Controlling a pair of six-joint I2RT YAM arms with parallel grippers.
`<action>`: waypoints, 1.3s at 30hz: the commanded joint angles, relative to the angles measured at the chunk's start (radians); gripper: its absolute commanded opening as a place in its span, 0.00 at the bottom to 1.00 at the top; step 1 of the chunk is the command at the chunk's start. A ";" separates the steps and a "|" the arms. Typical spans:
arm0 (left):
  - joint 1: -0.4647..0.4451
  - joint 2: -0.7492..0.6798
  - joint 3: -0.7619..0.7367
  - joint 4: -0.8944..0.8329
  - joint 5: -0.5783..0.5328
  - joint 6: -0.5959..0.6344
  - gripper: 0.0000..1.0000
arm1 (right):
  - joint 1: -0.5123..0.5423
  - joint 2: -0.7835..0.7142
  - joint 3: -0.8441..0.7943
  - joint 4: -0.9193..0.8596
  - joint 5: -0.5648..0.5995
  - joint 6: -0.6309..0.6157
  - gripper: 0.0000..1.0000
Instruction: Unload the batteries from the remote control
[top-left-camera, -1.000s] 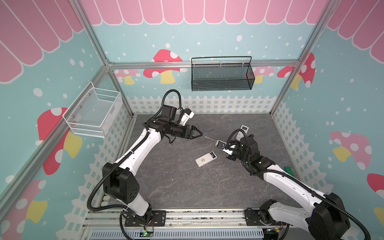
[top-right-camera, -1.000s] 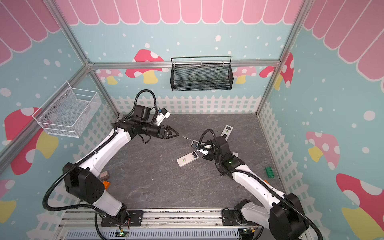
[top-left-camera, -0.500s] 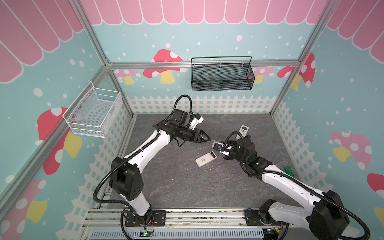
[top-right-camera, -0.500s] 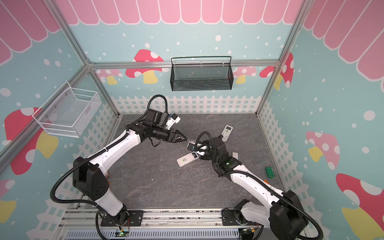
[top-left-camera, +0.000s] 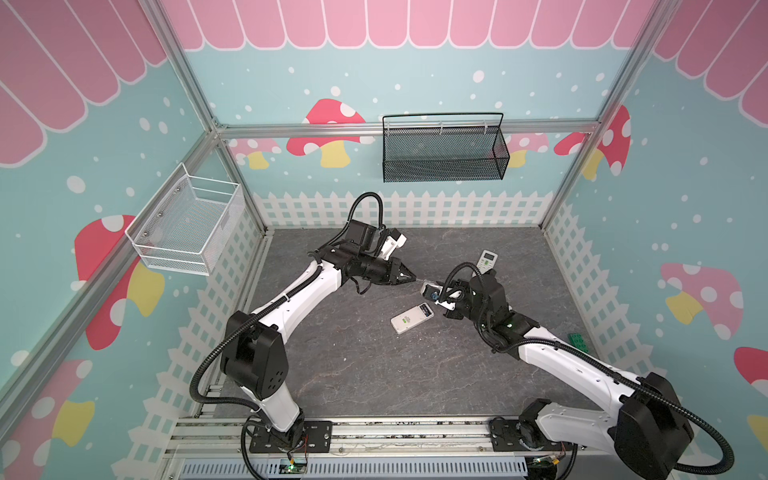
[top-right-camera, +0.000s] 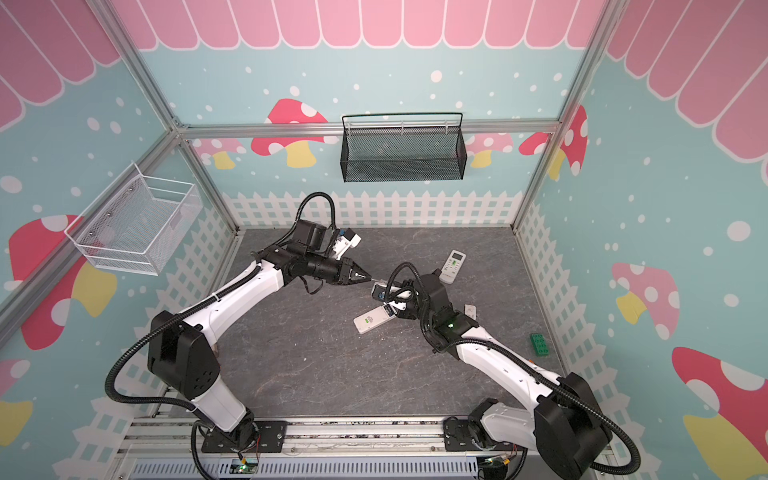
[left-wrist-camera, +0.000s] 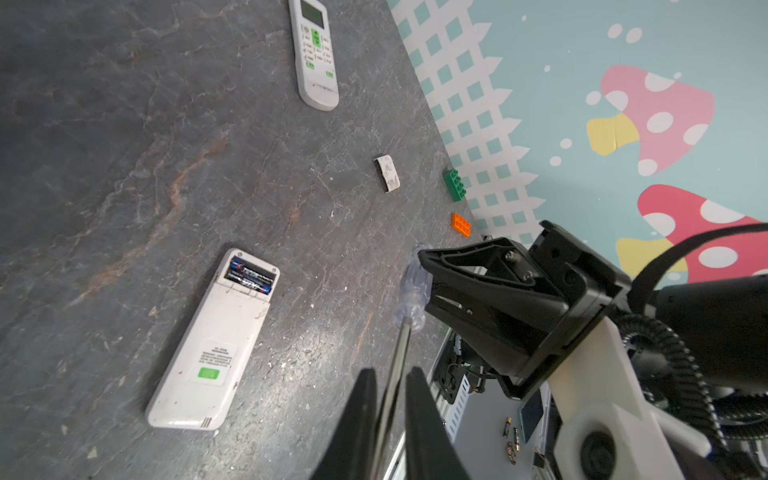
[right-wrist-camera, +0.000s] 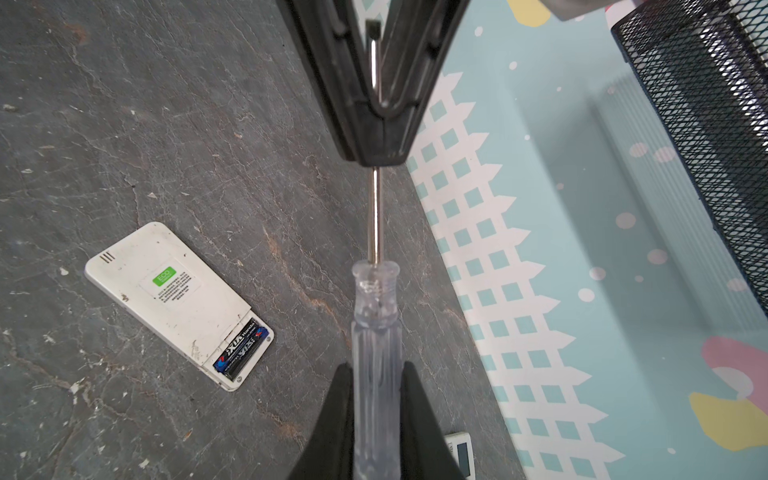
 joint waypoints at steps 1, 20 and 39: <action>-0.001 -0.006 -0.013 0.006 -0.008 -0.001 0.00 | 0.008 0.002 0.032 0.025 -0.008 0.010 0.00; 0.221 -0.158 -0.162 0.164 0.117 -0.027 0.00 | -0.159 -0.043 0.018 0.072 -0.375 0.783 0.77; 0.291 -0.204 -0.414 0.688 0.392 -0.223 0.00 | -0.237 0.310 -0.005 0.882 -0.903 1.796 0.64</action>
